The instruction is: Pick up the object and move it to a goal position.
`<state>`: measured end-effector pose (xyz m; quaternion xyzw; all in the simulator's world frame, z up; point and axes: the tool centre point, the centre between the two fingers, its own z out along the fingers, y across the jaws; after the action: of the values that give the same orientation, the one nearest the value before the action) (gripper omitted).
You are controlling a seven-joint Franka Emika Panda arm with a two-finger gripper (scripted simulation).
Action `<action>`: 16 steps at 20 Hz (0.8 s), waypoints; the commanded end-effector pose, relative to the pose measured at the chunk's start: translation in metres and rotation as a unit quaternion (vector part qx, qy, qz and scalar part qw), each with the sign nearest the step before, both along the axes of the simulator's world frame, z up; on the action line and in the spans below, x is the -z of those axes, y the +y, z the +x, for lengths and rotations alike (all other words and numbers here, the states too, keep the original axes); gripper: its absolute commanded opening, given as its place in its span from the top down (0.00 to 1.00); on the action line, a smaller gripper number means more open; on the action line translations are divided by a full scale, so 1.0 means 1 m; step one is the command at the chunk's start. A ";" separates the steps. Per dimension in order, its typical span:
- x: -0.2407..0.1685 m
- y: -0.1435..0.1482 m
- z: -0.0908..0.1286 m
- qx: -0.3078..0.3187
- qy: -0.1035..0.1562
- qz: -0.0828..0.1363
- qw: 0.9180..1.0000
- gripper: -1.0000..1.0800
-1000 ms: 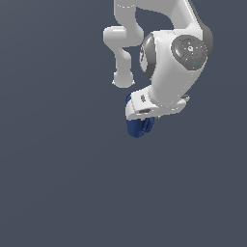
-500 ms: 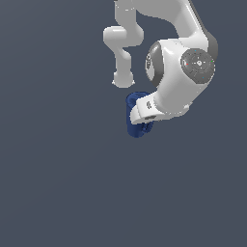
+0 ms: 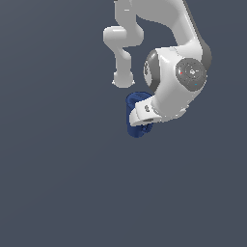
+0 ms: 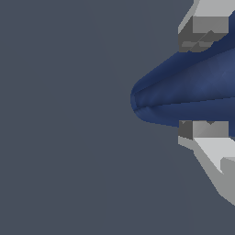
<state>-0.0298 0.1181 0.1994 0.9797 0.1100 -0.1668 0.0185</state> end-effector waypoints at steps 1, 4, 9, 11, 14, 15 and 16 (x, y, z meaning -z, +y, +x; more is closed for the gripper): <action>0.005 0.000 -0.002 0.000 0.000 0.000 1.000 0.38; 0.006 0.000 -0.002 0.000 0.000 0.000 1.000 1.00; 0.006 0.000 -0.002 0.000 0.000 0.000 1.000 1.00; 0.006 0.000 -0.002 0.000 0.000 0.000 1.000 1.00; 0.006 0.000 -0.002 0.000 0.000 0.000 1.000 1.00; 0.006 -0.001 -0.002 0.000 0.000 0.000 1.000 1.00; 0.006 -0.001 -0.002 0.000 0.000 0.000 1.000 1.00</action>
<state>-0.0319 0.1174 0.1938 0.9797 0.1104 -0.1666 0.0186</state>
